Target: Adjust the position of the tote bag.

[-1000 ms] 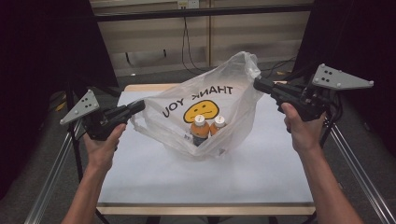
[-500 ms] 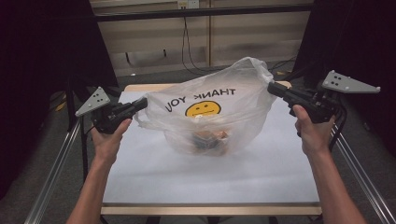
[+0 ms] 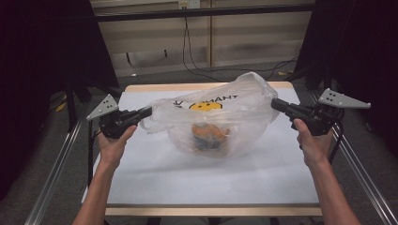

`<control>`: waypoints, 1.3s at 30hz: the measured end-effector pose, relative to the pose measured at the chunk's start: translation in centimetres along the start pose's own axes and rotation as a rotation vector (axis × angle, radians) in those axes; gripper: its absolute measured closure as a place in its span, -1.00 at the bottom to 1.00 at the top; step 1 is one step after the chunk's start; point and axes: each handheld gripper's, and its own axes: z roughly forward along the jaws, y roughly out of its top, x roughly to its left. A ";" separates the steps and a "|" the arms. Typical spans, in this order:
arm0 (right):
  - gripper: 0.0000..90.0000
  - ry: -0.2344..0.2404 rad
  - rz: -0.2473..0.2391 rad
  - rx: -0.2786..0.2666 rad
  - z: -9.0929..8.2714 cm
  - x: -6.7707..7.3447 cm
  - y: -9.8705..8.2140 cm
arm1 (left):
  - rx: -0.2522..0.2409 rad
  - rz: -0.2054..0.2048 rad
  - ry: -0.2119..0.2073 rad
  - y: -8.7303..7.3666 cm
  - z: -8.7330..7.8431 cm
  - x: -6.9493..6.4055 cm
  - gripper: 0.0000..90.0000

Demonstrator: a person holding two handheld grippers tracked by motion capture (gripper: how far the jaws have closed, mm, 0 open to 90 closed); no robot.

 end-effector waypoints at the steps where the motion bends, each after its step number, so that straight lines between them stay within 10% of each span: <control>1: 1.00 0.000 0.000 0.000 0.0 0.0 0.0 | 0.000 0.000 0.000 0.0 0.0 0.0 1.00; 39: 1.00 -0.191 0.047 0.270 1.2 -2.8 -6.0 | 0.303 0.028 0.031 -4.7 4.0 1.0 1.00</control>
